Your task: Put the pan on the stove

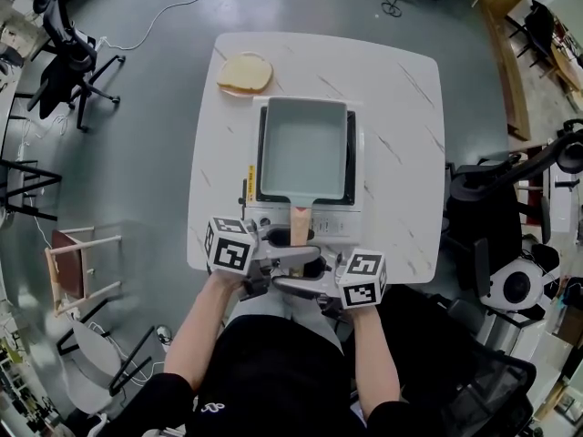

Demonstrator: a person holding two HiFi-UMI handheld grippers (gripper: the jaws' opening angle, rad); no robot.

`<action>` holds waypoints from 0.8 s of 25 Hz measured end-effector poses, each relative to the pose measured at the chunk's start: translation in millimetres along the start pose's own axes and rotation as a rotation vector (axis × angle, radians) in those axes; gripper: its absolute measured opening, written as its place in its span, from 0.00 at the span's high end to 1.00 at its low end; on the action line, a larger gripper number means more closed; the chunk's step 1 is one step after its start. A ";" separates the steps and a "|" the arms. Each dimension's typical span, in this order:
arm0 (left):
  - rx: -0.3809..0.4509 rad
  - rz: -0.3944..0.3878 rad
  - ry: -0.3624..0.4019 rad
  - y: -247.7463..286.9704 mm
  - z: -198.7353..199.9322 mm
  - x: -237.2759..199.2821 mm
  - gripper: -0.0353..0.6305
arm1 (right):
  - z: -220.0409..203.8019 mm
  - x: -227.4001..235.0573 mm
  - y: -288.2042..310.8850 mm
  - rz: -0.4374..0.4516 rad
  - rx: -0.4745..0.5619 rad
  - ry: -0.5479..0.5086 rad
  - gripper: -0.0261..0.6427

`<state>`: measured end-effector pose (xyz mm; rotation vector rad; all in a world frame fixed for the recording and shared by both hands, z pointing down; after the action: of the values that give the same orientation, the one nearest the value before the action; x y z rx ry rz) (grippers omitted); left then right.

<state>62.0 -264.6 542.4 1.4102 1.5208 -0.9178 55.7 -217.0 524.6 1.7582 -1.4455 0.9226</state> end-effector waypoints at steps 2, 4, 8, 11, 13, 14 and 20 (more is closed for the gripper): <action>0.011 0.026 0.008 -2.8 0.7 -0.9 0.57 | 1.4 0.2 -2.9 -0.026 0.016 -0.015 0.58; 0.029 0.047 0.024 -6.4 1.0 -1.2 0.56 | 2.2 -0.5 -6.9 -0.042 0.033 -0.013 0.58; 0.088 0.083 0.049 -16.7 0.0 2.2 0.56 | -1.6 -3.4 -15.7 -0.088 0.058 -0.023 0.57; 0.147 0.100 0.056 -27.2 -0.6 6.9 0.56 | -5.1 -7.3 -21.8 -0.123 0.085 -0.038 0.54; 0.168 0.120 0.069 -32.9 -2.9 9.2 0.56 | -7.4 -10.1 -27.0 -0.136 0.106 -0.040 0.54; 0.176 0.134 0.076 -35.6 -4.2 9.5 0.56 | -8.1 -11.1 -29.9 -0.142 0.118 -0.040 0.54; 0.239 0.205 0.106 -50.2 -9.4 18.0 0.56 | -9.4 -19.8 -45.8 -0.186 0.174 -0.065 0.57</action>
<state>11.0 -254.0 527.6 1.7758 1.3448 -0.9327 97.1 -191.7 509.9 2.0291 -1.2470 0.9227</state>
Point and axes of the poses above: the fingertips, and each gripper's own axes: y forward along the fingers, x to its right, z out of its top, the point moved 4 cm from there along -y, backward along the fingers, and after that the axes turned 2 degrees about -z, right-handed, at the moved point
